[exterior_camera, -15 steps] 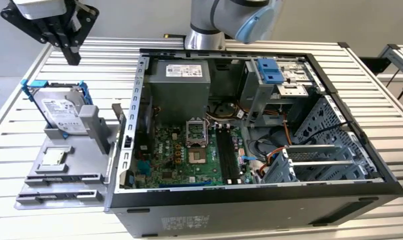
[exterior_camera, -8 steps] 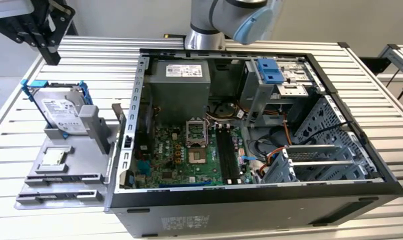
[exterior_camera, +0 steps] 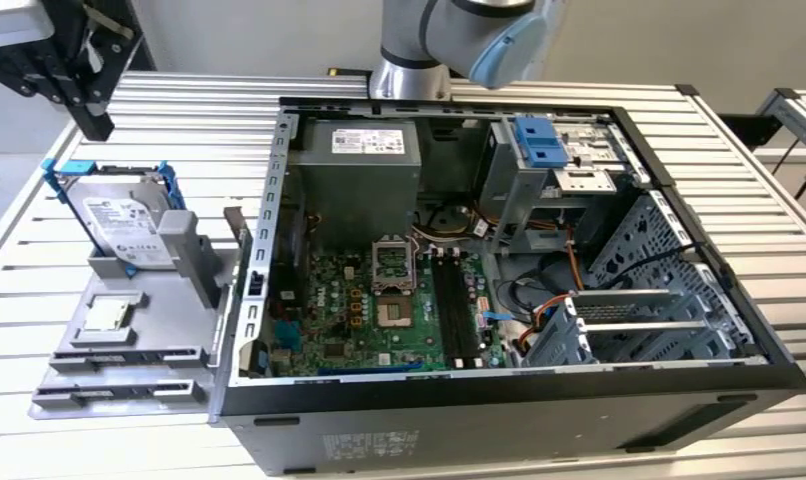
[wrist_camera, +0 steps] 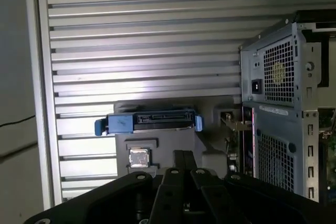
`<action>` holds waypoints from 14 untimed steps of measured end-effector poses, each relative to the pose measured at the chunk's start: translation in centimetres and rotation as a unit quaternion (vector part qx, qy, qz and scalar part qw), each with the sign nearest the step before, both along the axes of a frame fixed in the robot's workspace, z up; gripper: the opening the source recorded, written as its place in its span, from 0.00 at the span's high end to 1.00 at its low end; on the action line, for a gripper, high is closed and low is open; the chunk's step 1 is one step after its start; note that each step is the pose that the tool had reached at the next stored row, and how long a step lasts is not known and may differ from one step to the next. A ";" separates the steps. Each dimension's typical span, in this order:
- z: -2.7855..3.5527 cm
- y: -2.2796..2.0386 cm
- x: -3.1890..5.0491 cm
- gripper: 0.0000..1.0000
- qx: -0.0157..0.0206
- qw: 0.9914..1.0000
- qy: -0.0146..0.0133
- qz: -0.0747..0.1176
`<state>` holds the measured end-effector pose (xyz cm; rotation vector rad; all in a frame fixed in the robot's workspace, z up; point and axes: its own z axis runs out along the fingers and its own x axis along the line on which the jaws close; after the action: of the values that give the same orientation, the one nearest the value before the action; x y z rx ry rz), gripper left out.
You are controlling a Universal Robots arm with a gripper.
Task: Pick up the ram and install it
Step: 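Reach for the ram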
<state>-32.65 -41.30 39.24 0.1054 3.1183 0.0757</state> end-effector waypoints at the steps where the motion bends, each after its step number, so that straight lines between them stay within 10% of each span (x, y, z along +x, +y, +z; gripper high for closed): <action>1: 0.00 -0.44 -0.06 1.00 0.000 1.000 0.000 0.000; 14: -0.04 -6.69 -0.99 1.00 0.000 1.000 0.000 0.000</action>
<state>-33.64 -47.99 39.20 0.1054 3.1184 0.0757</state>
